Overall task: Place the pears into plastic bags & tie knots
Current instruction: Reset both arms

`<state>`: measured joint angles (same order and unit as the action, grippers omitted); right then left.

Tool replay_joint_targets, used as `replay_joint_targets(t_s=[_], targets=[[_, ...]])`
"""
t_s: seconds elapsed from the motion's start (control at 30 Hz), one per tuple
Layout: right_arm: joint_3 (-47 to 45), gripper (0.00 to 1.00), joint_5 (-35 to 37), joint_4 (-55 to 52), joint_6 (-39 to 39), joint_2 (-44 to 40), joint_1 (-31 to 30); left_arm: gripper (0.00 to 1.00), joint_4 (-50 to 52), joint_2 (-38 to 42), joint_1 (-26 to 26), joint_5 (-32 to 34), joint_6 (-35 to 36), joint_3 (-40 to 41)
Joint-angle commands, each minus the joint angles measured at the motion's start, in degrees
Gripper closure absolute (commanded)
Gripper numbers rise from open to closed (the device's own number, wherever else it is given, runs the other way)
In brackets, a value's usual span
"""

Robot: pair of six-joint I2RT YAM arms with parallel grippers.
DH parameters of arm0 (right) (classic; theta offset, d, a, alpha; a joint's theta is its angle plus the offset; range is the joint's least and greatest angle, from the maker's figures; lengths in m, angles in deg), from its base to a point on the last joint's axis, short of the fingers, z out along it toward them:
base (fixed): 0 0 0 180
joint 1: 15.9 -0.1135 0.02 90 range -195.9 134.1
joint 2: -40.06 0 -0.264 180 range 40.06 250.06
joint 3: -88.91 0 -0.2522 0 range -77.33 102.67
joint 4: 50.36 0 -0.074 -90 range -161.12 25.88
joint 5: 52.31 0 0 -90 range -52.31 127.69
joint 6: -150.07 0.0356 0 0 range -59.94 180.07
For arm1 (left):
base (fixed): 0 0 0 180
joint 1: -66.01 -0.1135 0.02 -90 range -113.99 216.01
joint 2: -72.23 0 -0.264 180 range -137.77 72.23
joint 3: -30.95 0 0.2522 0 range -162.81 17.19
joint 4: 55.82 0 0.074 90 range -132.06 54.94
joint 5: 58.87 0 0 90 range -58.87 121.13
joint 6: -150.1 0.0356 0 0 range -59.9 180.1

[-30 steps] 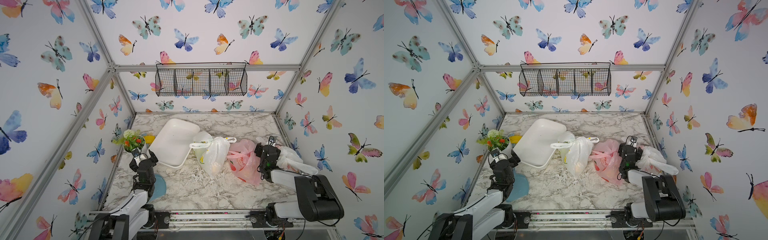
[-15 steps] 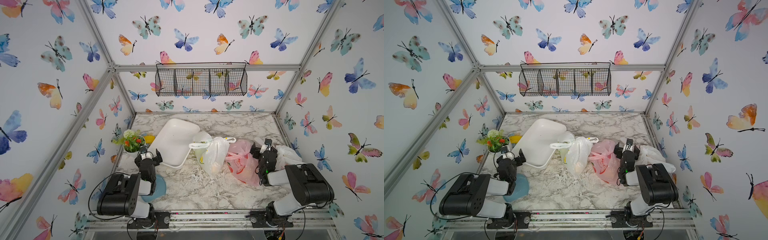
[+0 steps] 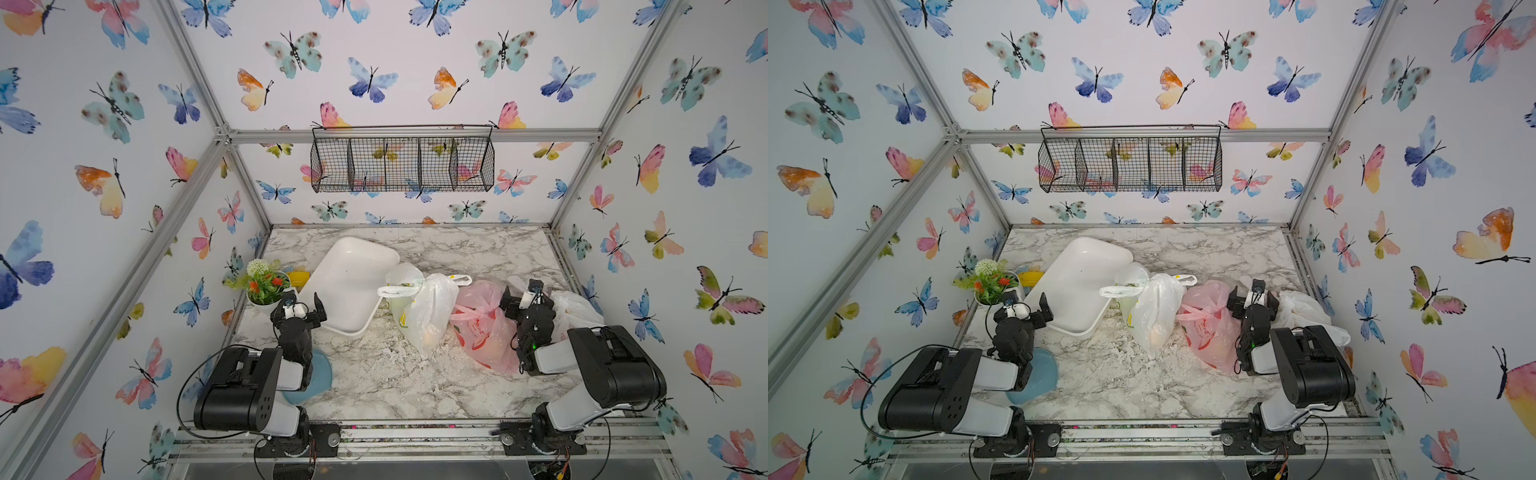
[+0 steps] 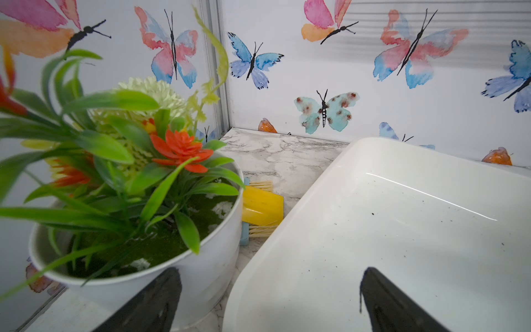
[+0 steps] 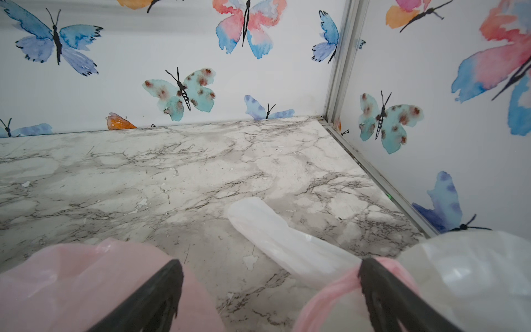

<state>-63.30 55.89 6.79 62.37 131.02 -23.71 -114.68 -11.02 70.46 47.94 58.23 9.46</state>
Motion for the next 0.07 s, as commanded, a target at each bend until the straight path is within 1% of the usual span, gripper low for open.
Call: replay_joint_targets(t_s=[0.0, 0.03], targets=[[0.05, 0.02, -0.35, -1.10, -0.22, -0.52, 0.16, 0.02, -1.56, -0.41, 0.35, -0.90, 1.02, -0.45], [0.05, 0.02, -0.35, -0.89, -0.30, -0.47, 0.15, 0.01, -1.81, -0.51, 0.38, -0.63, 0.94, -0.37]])
